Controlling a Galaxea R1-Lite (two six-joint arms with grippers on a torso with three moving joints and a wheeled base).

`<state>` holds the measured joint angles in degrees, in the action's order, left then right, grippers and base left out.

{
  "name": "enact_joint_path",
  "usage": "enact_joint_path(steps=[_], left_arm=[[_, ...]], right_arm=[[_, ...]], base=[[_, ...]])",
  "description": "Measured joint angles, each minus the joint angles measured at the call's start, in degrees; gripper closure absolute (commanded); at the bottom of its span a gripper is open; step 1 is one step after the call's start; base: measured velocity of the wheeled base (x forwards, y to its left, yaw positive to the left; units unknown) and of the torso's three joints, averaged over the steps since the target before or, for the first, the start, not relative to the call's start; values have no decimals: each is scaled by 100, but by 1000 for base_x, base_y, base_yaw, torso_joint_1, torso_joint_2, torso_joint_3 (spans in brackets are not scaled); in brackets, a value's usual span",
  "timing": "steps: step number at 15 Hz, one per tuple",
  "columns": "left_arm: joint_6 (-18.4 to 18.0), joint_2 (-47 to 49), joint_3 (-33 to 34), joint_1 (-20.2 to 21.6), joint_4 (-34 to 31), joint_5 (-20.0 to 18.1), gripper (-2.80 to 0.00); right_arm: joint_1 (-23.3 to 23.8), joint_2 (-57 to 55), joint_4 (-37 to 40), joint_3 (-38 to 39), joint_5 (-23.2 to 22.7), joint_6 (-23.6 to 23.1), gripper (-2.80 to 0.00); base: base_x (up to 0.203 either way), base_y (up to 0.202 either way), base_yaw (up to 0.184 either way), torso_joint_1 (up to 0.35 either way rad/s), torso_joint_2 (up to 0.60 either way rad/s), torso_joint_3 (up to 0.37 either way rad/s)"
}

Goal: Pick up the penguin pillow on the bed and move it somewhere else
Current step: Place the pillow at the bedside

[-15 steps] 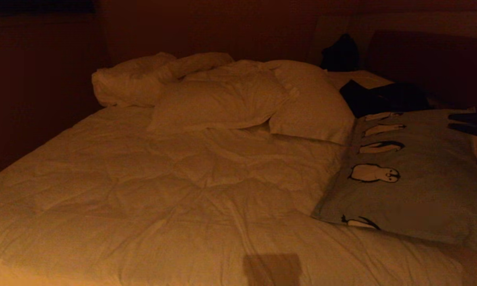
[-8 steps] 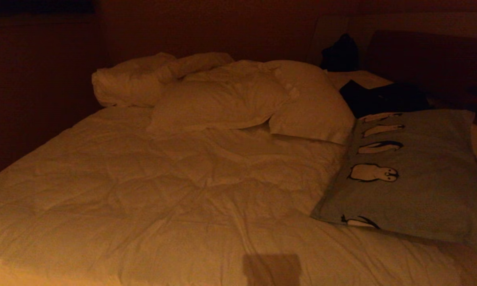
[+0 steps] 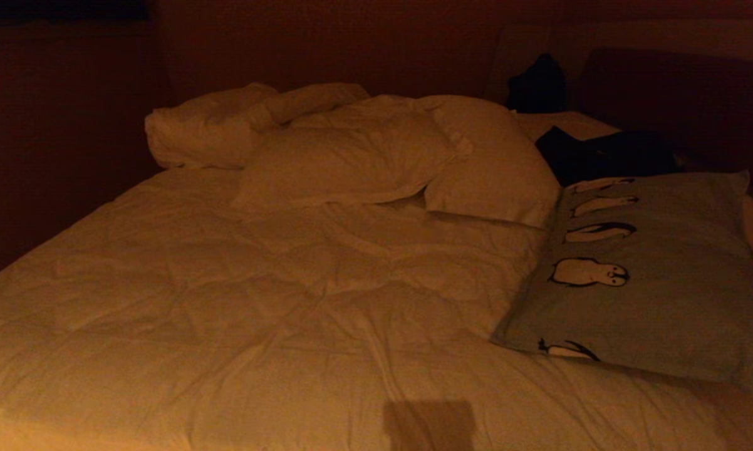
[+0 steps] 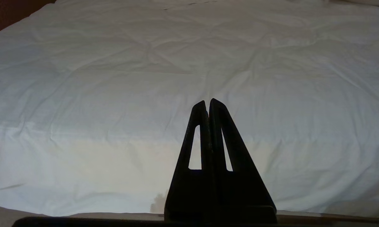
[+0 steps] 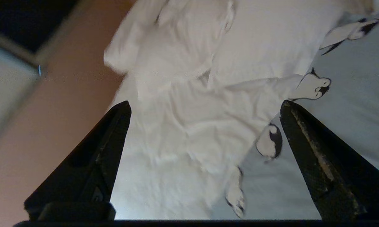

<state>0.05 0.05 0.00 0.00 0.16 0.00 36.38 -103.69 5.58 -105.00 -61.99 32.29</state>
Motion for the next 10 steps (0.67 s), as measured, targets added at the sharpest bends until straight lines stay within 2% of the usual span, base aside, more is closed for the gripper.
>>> enact_joint_path(steps=[3,6,10], left_arm=[[2,0,0,0,0,0,0],[2,0,0,0,0,0,0],[2,0,0,0,-2,-2,0]], right_arm=[[-187,0,0,-118,517,691,-280],[-560,-39,21,-107,1056,1180,-280],[-1196,-172,71,-83,2031,1284,-280]], base=[[0,0,0,0,0,0],[0,0,0,0,0,0],[0,0,0,0,0,0]])
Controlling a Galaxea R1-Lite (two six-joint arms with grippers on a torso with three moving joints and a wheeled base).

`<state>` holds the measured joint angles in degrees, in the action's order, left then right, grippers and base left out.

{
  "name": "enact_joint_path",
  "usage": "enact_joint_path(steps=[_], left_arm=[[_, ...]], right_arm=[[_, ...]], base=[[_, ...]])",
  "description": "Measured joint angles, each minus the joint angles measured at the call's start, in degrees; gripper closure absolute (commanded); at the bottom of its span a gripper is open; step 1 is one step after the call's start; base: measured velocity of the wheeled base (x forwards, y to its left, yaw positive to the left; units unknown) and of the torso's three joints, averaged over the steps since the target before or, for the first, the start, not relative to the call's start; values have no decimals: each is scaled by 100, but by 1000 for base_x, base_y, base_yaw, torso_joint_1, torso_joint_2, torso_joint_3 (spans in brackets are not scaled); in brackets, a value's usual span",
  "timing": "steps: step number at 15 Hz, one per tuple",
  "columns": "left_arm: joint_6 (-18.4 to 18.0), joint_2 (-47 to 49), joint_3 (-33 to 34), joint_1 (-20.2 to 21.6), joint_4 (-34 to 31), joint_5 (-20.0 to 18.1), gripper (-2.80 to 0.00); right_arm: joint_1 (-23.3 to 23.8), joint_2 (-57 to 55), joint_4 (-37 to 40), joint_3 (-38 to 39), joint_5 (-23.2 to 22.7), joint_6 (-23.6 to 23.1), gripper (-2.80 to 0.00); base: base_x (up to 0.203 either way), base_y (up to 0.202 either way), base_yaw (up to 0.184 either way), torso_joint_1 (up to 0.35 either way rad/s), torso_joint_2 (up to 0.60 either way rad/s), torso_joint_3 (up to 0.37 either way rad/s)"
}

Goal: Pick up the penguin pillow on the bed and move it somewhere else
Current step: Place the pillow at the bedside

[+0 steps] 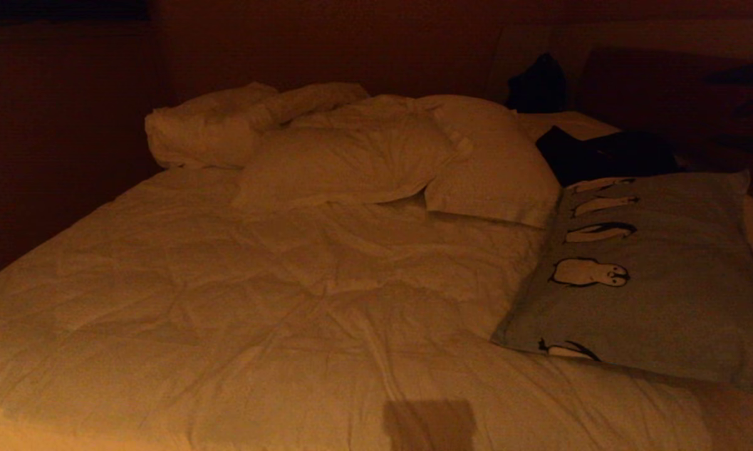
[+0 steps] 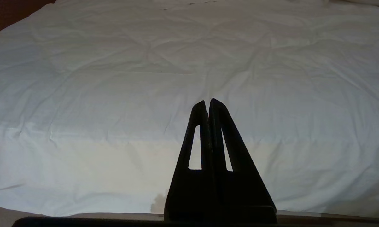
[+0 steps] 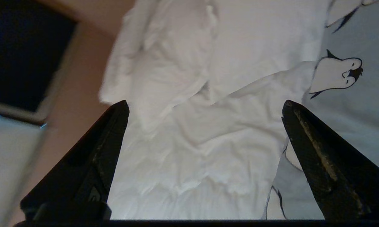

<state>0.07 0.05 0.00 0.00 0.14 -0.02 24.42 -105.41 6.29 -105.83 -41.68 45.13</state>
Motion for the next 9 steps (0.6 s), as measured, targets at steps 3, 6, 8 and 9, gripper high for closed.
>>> enact_joint_path(steps=[3,6,8,9], left_arm=[[-2,0,0,0,2,2,0],[-2,0,0,0,2,2,0],[-2,0,0,0,4,2,0],[-2,0,0,2,2,2,0]], right_arm=[[-673,-29,169,116,976,-239,-280],[-1358,64,176,664,2112,-710,-280],[-1612,204,39,989,2799,-1128,-280],[-1684,264,-14,1075,3096,-1313,-280]], base=[[0,0,0,0,0,0],[0,0,0,0,0,0],[0,0,0,0,0,0],[0,0,0,0,0,0]])
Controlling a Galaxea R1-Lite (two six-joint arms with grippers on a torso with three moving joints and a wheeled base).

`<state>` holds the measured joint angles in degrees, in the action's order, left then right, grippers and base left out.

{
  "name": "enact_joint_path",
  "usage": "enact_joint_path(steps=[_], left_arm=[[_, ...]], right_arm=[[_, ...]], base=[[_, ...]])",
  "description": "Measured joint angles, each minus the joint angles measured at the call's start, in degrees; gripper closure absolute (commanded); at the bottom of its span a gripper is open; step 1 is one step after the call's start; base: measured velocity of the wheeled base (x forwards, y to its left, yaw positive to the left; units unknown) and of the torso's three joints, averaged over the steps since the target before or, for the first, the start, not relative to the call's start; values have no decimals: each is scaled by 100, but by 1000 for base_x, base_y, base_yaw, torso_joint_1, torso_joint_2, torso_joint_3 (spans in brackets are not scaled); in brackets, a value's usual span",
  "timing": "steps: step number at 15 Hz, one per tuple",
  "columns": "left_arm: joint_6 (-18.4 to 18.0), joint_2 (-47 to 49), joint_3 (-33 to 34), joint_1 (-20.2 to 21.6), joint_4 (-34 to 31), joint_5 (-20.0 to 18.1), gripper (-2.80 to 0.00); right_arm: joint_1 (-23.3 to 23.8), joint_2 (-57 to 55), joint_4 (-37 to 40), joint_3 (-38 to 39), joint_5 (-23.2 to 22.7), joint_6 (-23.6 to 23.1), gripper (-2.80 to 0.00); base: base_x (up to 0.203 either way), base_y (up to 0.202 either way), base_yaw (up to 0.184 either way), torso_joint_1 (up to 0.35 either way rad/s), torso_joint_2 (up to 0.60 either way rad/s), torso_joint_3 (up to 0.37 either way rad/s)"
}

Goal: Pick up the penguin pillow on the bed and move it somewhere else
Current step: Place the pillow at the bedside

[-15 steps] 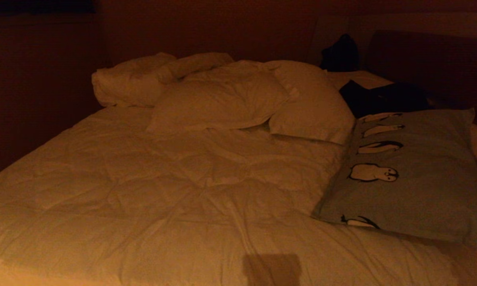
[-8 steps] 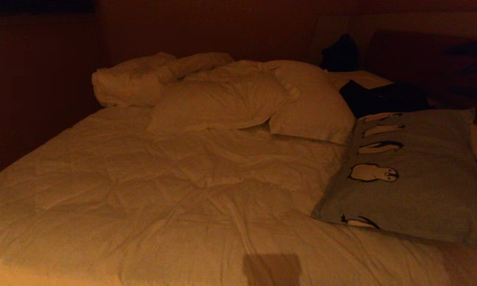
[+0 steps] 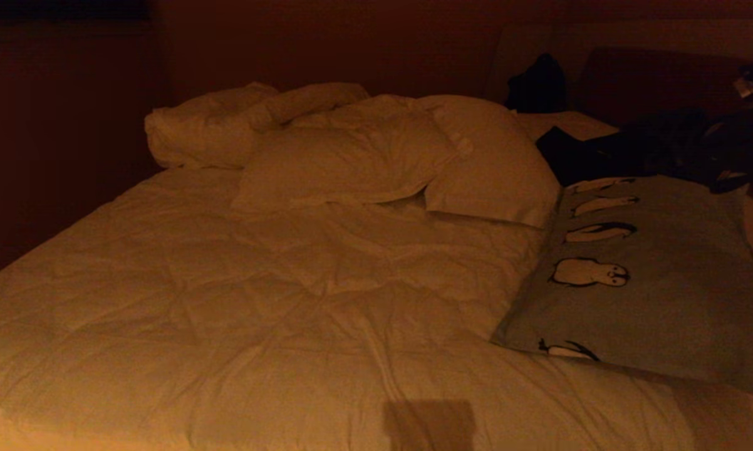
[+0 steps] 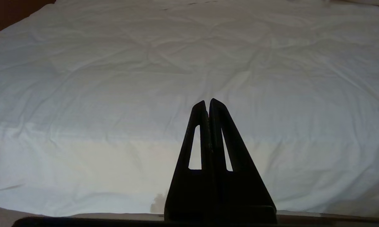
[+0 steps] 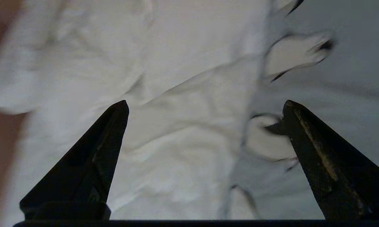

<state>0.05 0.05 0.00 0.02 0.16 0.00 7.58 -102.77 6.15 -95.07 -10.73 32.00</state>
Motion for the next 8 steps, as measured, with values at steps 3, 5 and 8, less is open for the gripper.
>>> enact_joint_path(steps=[3,5,8], left_arm=[[2,0,0,-2,0,0,0],[0,0,0,0,2,0,0],[2,0,0,-2,0,-2,0]], right_arm=[[-103,146,-50,132,758,-437,-280],[-199,238,-40,247,1154,-628,-280],[-305,412,-79,517,1530,-911,0]], base=[[0,0,0,0,0,0],[0,0,0,0,0,0],[0,0,0,0,0,0]])
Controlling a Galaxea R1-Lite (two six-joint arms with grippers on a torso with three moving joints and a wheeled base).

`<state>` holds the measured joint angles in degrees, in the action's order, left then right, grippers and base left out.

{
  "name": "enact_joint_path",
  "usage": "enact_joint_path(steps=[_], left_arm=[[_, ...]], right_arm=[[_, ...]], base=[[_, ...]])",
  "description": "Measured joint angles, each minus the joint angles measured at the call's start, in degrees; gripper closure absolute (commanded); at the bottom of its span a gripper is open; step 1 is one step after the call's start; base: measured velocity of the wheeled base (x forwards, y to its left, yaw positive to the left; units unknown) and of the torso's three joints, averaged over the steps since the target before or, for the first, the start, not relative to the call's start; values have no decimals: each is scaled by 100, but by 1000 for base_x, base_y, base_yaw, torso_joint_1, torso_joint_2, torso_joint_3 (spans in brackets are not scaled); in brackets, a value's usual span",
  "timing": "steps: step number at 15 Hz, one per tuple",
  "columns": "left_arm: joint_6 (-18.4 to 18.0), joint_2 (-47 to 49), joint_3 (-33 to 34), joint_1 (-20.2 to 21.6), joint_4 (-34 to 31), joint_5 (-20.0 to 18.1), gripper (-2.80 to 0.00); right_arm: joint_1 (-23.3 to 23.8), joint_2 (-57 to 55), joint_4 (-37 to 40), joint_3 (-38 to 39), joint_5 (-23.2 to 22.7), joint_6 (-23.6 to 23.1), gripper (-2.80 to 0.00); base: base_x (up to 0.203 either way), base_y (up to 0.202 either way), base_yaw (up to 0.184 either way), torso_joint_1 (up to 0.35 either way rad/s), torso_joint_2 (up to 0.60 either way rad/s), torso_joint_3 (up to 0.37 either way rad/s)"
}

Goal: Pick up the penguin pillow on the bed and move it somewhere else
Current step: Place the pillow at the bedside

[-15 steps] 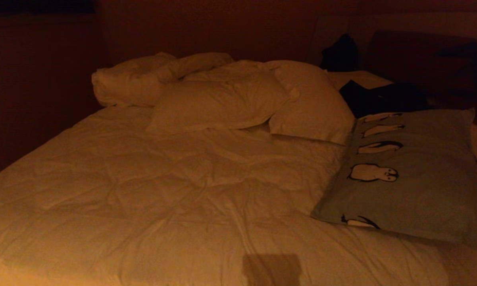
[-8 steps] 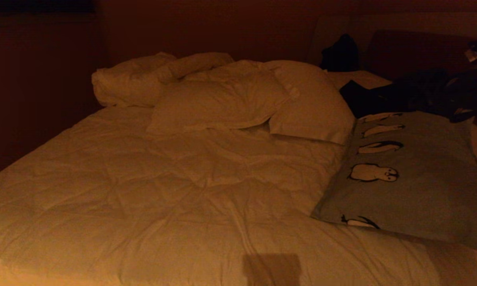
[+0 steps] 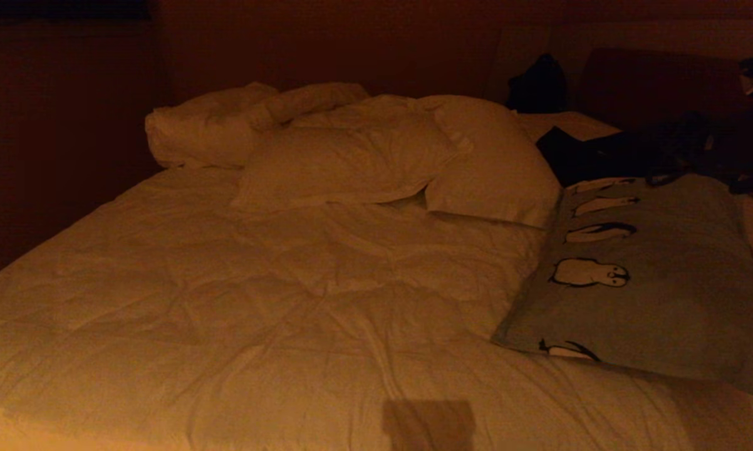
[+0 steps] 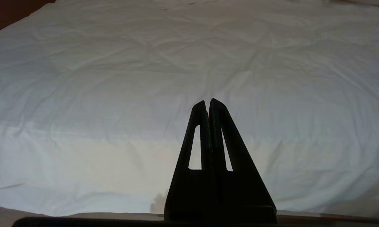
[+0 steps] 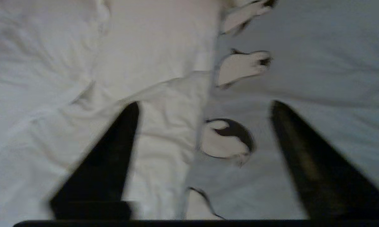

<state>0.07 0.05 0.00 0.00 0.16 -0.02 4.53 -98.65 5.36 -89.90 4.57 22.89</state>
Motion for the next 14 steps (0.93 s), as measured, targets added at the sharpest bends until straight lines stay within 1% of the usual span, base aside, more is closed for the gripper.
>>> enact_joint_path(steps=[3,7,10,12,14], left_arm=[[0,0,0,0,0,2,0],[2,0,0,1,0,2,0],[-1,0,0,2,0,2,0],[0,0,0,2,0,2,0],[0,0,0,0,0,2,0]], right_arm=[[-73,230,64,237,165,-346,0],[-74,355,369,575,303,-1102,0],[-93,345,521,817,560,-1687,0],[-106,342,524,886,700,-1996,0],[-92,337,527,854,746,-2217,0]], base=[[0,0,0,0,0,0],[0,0,0,0,0,0],[0,0,0,0,0,0],[0,0,0,0,0,0],[0,0,0,0,0,0]])
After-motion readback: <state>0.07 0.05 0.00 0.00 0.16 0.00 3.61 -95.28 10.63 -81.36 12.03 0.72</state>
